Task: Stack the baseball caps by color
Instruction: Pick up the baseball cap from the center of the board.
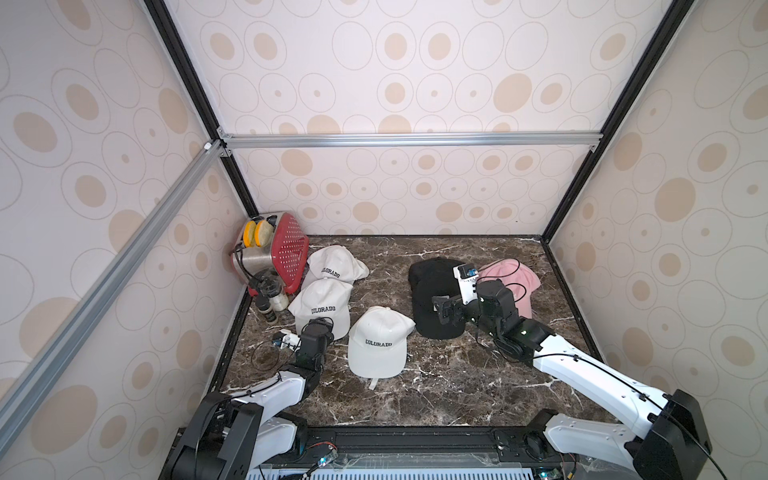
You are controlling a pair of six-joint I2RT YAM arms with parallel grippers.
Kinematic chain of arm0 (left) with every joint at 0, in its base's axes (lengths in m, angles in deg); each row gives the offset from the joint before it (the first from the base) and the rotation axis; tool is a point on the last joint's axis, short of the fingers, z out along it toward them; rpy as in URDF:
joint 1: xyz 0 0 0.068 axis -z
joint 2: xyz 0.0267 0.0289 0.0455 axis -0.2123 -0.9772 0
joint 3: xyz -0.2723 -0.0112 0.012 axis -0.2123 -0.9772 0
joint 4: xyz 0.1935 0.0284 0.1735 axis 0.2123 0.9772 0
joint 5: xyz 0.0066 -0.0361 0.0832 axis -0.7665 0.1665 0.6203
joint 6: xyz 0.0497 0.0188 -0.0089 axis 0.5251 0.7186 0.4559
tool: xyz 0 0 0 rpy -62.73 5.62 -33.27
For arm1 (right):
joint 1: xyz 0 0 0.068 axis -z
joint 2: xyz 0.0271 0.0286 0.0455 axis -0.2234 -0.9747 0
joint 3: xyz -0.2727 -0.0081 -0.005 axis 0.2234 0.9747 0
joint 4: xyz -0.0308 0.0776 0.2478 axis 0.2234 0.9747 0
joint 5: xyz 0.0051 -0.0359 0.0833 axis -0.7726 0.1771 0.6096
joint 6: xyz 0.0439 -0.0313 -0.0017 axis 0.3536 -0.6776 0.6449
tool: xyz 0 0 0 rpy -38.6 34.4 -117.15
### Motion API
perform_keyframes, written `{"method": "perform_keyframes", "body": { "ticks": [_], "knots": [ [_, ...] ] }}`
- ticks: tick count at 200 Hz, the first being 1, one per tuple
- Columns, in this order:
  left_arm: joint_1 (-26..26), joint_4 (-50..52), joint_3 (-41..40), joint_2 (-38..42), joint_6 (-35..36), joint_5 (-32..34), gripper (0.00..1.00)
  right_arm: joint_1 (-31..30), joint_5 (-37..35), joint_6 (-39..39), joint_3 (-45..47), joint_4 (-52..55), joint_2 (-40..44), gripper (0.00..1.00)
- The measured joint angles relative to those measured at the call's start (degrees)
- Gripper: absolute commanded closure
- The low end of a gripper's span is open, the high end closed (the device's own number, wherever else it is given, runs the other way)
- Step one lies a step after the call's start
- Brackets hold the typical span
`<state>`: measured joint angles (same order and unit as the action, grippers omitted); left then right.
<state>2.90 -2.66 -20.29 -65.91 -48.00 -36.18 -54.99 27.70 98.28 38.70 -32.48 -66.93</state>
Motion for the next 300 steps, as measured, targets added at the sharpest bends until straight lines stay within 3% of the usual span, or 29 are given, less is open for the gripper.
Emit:
{"method": "perform_keyframes", "body": {
  "ticks": [63, 127, 209, 256, 300],
  "knots": [
    [-1.38, -14.21, -0.39, -9.75, 1.73, 0.57, 0.24, 0.0, -0.02, -0.02, 0.0, 0.02, 0.07, 0.0],
    [-1.42, -17.0, -1.81, -11.65, 2.21, 0.09, 0.63, 0.02, 0.02, 0.02, 0.5, 0.02, 0.26, 0.0],
    [-1.62, -18.56, -2.08, -6.49, 4.79, -0.02, 1.0, 0.02, 0.24, 0.46, 0.52, 0.0, -0.09, 0.0],
    [-1.62, -17.59, -2.05, -1.03, 6.93, -2.4, 1.0, 0.02, 0.42, 0.76, 0.52, -0.02, -1.49, 0.0],
    [-1.62, -10.86, -1.53, 8.94, 11.63, -4.9, 1.0, 0.02, 0.48, 0.9, 0.52, -0.87, -2.64, 0.0]
  ]
}}
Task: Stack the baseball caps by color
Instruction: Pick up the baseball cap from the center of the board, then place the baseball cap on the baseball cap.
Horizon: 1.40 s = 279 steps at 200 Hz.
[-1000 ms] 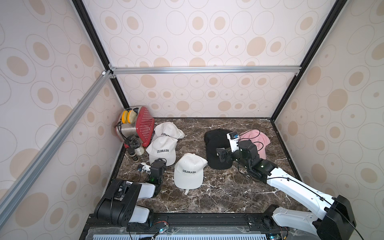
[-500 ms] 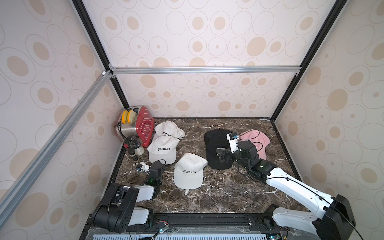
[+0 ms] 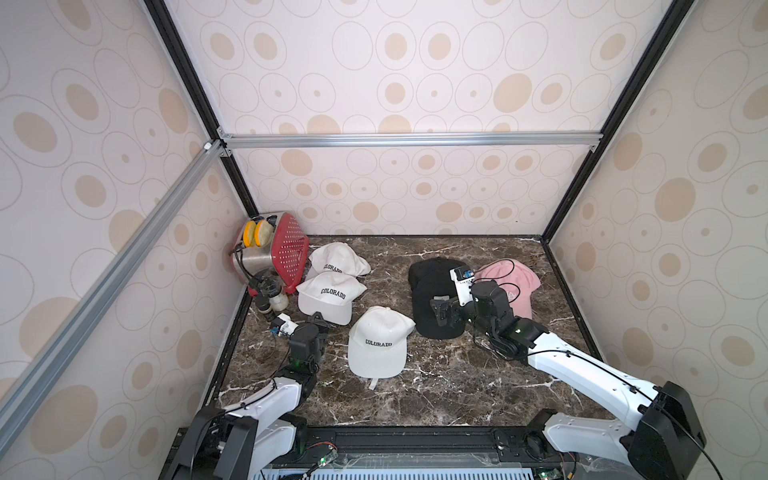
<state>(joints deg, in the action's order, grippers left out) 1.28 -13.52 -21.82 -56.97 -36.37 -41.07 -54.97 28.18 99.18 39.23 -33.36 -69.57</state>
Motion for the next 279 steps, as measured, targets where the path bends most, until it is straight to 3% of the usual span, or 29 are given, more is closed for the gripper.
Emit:
{"method": "perform_keyframes", "body": {
  "ticks": [55, 143, 196, 279],
  "knots": [
    [0.0, 13.49, 2.67, 15.15, 8.59, 0.61, 1.0, 0.0, 1.79, 0.55, 0.0, -0.42, -0.55, 0.0],
    [0.0, 17.07, 6.75, 20.24, 9.77, -4.68, 1.0, 0.09, 5.01, 1.11, -0.17, -1.2, -2.16, 0.0],
    [0.0, 16.63, 7.98, 25.2, 9.03, -8.68, 1.0, 2.8, 11.98, 1.03, -4.76, 0.04, -3.02, 0.0],
    [0.0, 8.41, 7.28, 27.21, 3.15, -22.49, 1.0, 9.42, 29.0, 4.81, -8.46, 0.98, -4.04, 0.01]
  ]
}}
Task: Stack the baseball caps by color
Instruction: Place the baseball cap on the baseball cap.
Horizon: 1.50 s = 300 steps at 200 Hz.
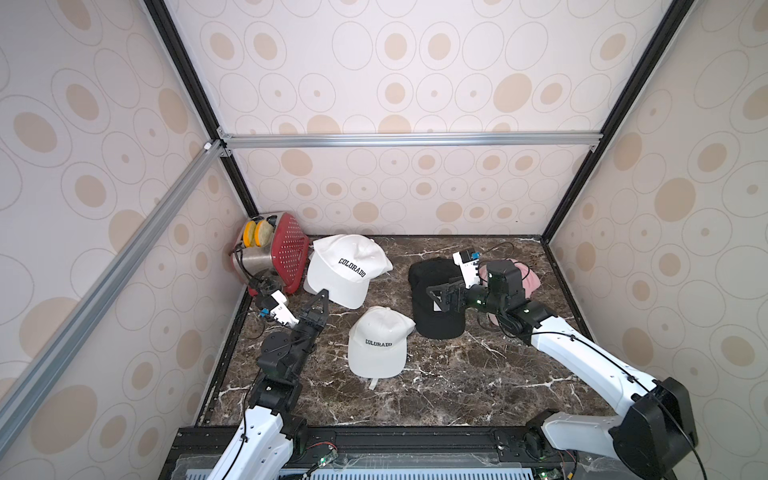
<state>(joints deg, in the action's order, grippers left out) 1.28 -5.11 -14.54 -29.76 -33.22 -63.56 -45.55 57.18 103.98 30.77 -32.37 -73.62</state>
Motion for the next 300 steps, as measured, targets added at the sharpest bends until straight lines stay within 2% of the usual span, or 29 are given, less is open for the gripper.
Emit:
{"method": "perform_keyframes", "body": {
  "ticks": [58, 85, 119, 179, 210, 244, 300],
  "knots": [
    [0.0, -5.16, -1.95, 1.53, -0.17, -8.72, 1.0, 0.0, 13.92, 5.42, -4.74, -0.5, -6.01, 0.02],
    [0.0, -8.46, -3.28, -0.57, -1.2, -12.13, 1.0, 0.0, 18.78, 8.5, -5.6, -1.62, -8.17, 0.02],
    [0.0, -10.97, -5.14, -2.08, -2.84, -14.47, 1.0, 0.0, 20.59, 10.82, -5.97, -3.23, -9.07, 0.02],
    [0.0, -10.6, -6.29, 2.86, -2.75, -17.59, 1.0, 0.07, 19.08, 14.12, -8.52, -7.96, -11.45, 0.03],
    [0.0, -11.98, -6.73, 0.68, -2.67, -19.41, 1.0, 0.22, 22.34, 16.72, -11.67, -10.8, -14.56, 0.05],
    [0.0, -13.25, -7.19, -2.34, -2.64, -21.03, 1.0, 0.22, 26.84, 20.17, -11.82, -14.93, -15.37, 0.09],
    [0.0, -14.16, -7.45, -2.51, -2.51, -21.68, 1.0, 0.22, 30.4, 22.16, -11.82, -17.35, -15.37, 0.18]
  ]
}}
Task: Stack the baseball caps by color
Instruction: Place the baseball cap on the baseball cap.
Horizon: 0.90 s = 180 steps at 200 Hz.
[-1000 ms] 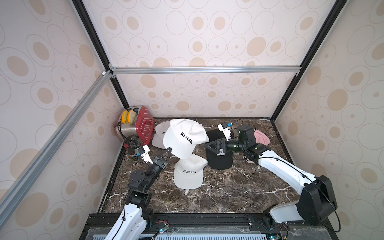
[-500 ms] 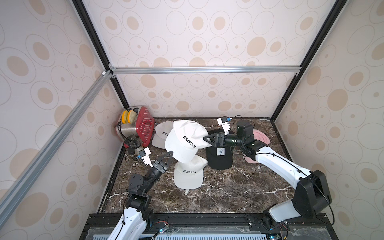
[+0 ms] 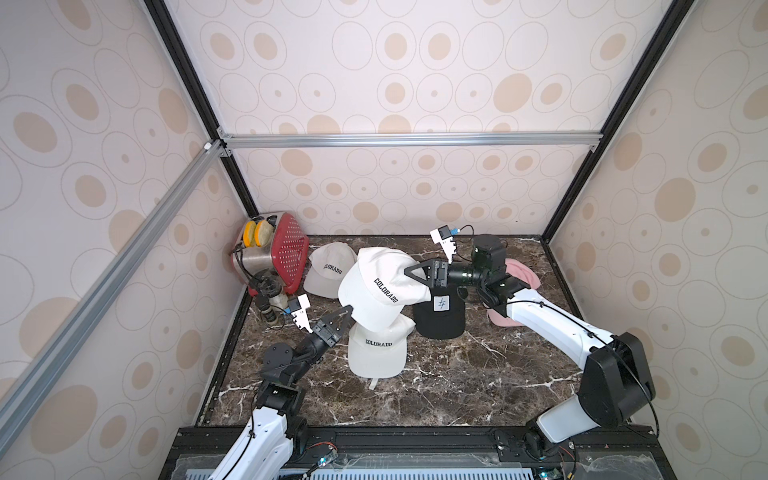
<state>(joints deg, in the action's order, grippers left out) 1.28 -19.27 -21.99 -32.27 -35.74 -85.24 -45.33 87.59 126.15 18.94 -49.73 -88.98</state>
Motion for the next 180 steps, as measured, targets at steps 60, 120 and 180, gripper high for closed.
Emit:
{"method": "perform_keyframes", "body": {
  "ticks": [60, 120, 180],
  "knots": [
    [0.0, 0.24, -0.07, 0.0, 1.2, -0.42, 1.0, -0.02, 1.77, -0.2, 0.0, -0.2, 0.0, 0.44],
    [0.0, 1.18, -0.11, -1.29, 2.69, -1.07, 1.0, -0.13, 2.78, -2.84, -0.2, 1.97, 0.0, 0.76],
    [0.0, 4.76, -0.11, -0.31, 5.44, -2.14, 1.0, -0.61, 4.33, -3.02, -1.88, 2.25, -0.07, 1.0]
  ]
}}
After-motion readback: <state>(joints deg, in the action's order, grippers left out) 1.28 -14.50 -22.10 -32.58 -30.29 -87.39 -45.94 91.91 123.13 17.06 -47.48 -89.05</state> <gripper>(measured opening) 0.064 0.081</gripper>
